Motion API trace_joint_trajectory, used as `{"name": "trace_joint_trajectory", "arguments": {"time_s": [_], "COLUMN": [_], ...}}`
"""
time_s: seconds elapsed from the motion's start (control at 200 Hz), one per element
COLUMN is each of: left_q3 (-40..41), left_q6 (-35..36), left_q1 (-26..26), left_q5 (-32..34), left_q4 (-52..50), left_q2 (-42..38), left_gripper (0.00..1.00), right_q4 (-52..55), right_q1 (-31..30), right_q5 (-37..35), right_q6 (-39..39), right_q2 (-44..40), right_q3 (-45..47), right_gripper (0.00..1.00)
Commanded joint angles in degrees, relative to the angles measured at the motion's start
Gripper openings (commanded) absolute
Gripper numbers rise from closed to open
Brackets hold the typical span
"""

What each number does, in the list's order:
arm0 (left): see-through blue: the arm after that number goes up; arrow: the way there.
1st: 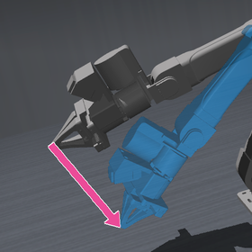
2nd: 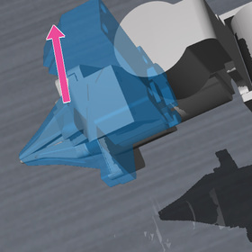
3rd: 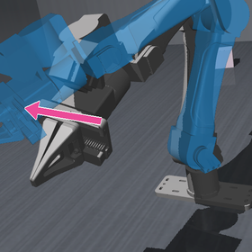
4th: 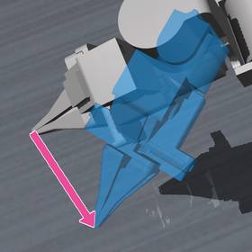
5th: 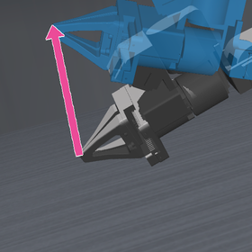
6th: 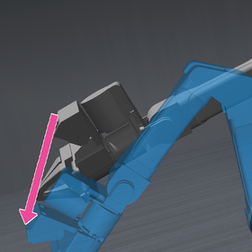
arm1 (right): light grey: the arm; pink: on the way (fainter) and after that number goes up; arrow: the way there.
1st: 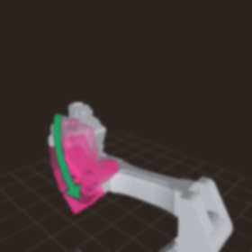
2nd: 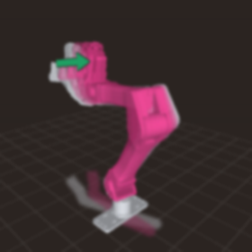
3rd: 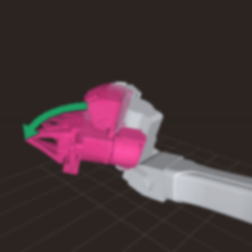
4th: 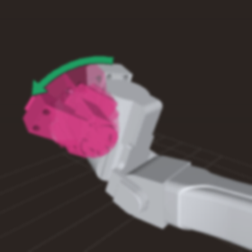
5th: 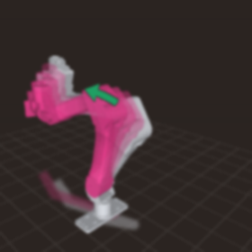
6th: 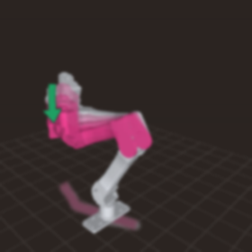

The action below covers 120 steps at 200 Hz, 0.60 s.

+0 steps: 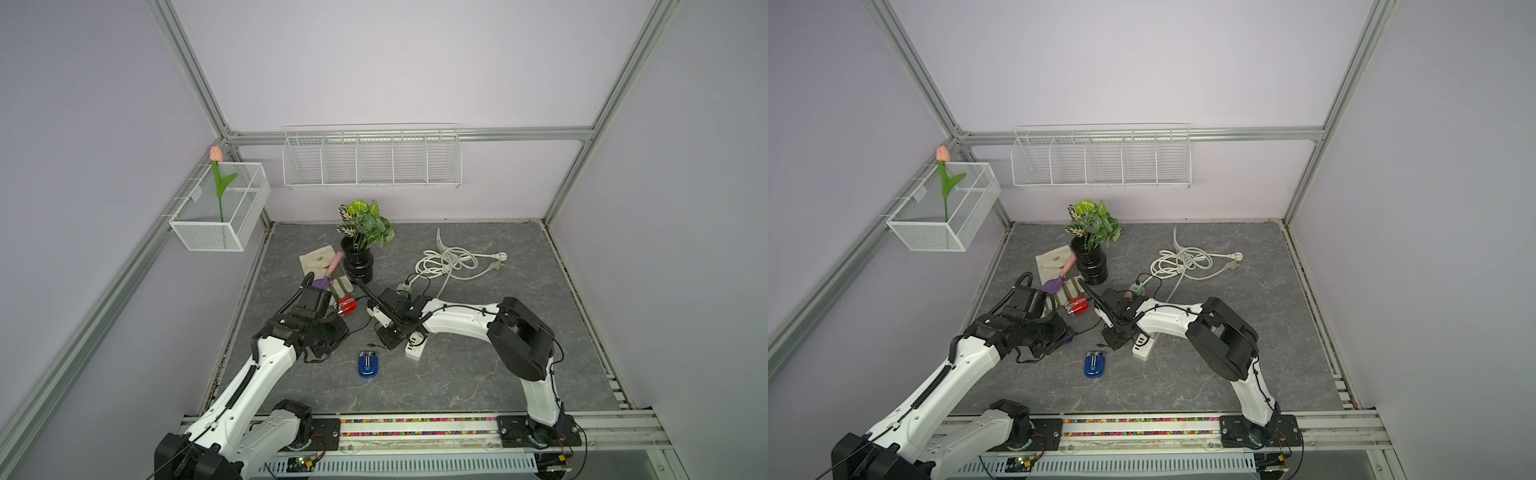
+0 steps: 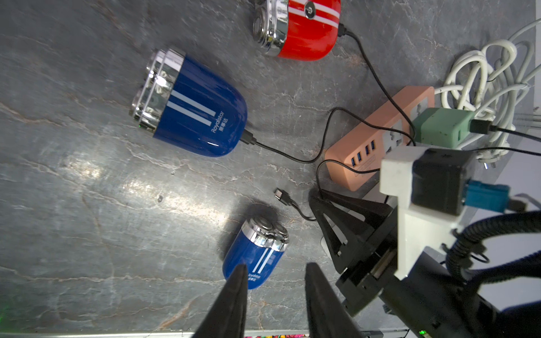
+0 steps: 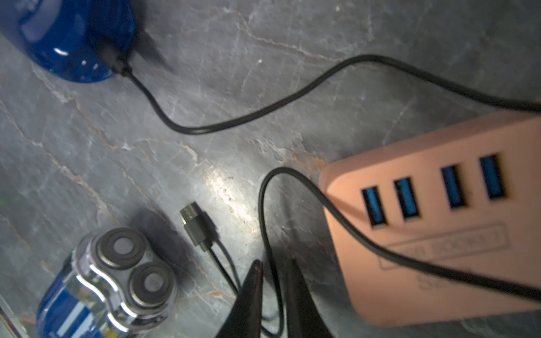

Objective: Charge the electric shaver
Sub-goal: Pick up the charging cable from the center of the board.

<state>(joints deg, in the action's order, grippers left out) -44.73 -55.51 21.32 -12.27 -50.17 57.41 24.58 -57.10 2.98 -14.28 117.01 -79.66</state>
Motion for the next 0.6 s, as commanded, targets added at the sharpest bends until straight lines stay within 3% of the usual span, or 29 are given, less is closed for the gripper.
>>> {"name": "trace_joint_trajectory", "arguments": {"time_s": [0.0, 0.14, 0.305, 0.595], "left_q3": [-0.2, -1.1, -3.5, -8.1], "left_q6": [0.9, 0.1, -6.1, -25.5], "left_q1": [-0.3, -0.2, -0.3, -0.4], "left_q5": [-1.2, -3.6, -7.9, -14.5], "left_q4": [2.1, 4.6, 9.2, 20.9], "left_q2": [-0.5, 0.2, 2.1, 8.0], "left_gripper": [0.35, 0.38, 0.44, 0.51], "right_q4": [-0.5, 0.3, 2.2, -0.6], "right_q1": [0.8, 3.3, 7.3, 13.9], "right_q5": [0.7, 5.0, 11.4, 17.8], "right_q6": [-0.9, -4.7, -8.3, -14.2], "right_q2": [-3.1, -10.0, -17.3, -25.1], "right_q3": [-0.7, -0.6, -0.1, 3.0], "right_gripper": [0.09, 0.07, 0.07, 0.07]}}
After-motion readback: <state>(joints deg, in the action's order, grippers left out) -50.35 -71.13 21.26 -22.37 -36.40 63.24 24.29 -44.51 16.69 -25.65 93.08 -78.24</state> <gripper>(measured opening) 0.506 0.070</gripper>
